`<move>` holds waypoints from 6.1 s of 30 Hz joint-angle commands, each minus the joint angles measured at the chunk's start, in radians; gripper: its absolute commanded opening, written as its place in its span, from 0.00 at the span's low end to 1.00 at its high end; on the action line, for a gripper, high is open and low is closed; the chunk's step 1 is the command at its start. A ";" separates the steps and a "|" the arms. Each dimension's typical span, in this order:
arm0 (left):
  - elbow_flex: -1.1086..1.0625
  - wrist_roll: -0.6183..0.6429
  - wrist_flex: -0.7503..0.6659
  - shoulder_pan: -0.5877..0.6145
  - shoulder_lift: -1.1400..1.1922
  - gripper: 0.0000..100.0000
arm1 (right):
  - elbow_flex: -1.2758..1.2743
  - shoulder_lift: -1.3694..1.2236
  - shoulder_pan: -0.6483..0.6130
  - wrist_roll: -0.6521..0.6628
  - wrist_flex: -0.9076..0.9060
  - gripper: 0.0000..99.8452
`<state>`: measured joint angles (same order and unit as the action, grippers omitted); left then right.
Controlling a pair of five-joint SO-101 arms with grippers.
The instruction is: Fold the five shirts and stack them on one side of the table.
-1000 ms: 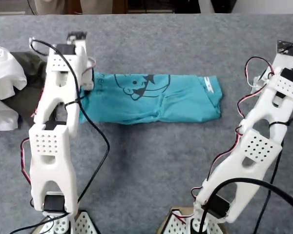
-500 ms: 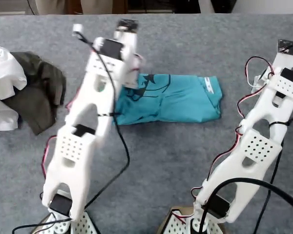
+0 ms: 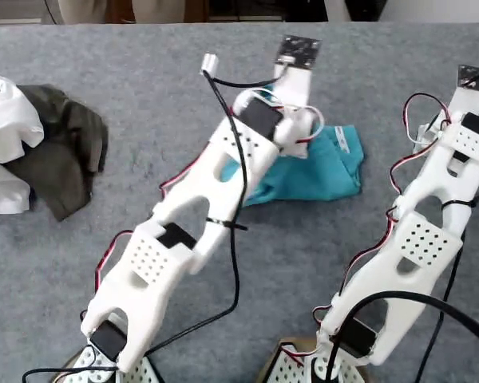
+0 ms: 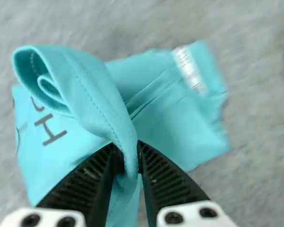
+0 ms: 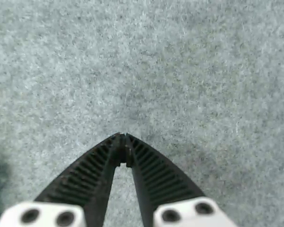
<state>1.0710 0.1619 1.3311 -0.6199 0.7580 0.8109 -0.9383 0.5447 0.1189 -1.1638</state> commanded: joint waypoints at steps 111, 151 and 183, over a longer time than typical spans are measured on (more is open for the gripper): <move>-0.778 0.037 0.143 0.304 -0.527 0.02 | -0.427 0.321 -0.168 0.609 -0.493 0.00; -0.192 0.199 -0.374 0.265 0.237 0.02 | 0.591 -0.272 -0.291 0.305 -0.394 0.00; 0.083 0.066 0.433 0.034 0.021 0.02 | -0.430 0.573 -0.305 0.242 -0.462 0.00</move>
<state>1.3625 0.2309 1.7499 -0.5309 0.9237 0.5884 -0.5040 0.2608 0.3721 -1.7162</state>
